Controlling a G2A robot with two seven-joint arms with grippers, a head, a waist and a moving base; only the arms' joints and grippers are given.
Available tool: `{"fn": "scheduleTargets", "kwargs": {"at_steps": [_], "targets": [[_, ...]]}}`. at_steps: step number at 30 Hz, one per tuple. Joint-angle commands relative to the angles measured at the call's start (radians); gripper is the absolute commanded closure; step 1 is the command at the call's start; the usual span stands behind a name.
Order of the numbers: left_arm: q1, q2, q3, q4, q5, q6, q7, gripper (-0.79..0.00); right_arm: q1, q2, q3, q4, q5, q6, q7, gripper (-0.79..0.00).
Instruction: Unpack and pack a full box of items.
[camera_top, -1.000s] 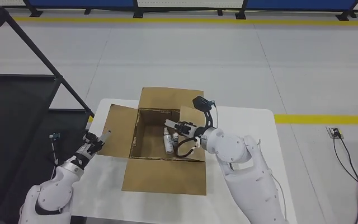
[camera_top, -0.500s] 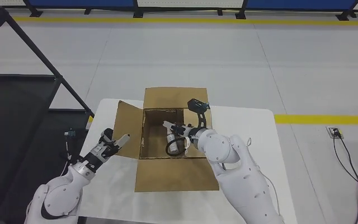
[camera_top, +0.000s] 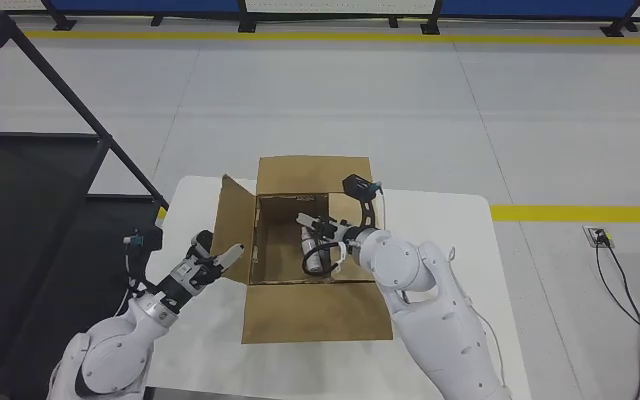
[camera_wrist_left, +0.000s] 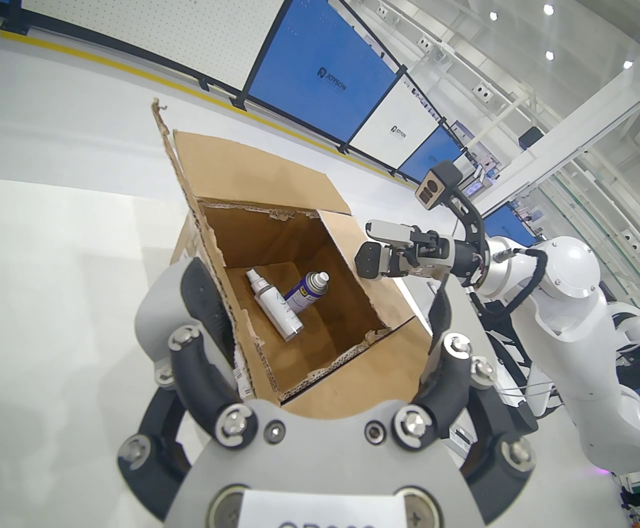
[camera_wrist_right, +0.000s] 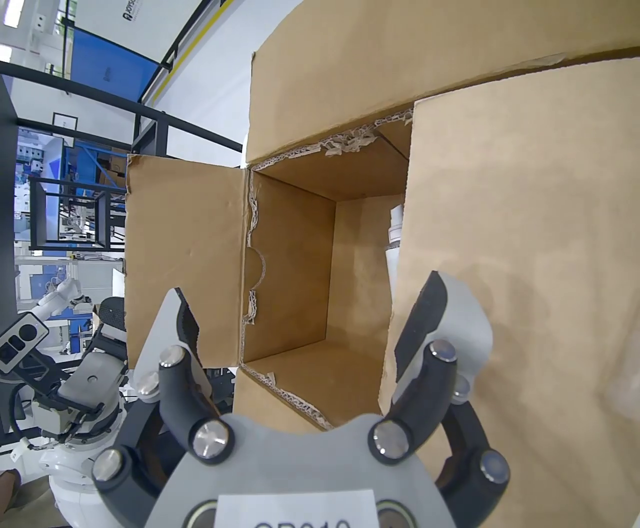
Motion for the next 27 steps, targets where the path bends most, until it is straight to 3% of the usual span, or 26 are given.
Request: {"fn": "scheduleTargets", "kwargs": {"at_steps": [1,8,27], "targets": [[-0.004,0.000,0.018,-0.007,0.008,0.002,-0.001,-0.785,-0.007,0.003,0.010,-0.011,-0.002,0.005,0.004,-0.785],[-0.037,-0.001,0.103,0.000,0.054,0.011,-0.007,-0.785,-0.057,0.020,0.065,-0.073,0.012,0.012,0.046,-0.785],[-0.147,-0.014,0.288,0.153,0.135,0.072,-0.004,-0.785,-0.125,0.040,0.089,-0.102,0.088,-0.029,0.048,-0.785]]}}
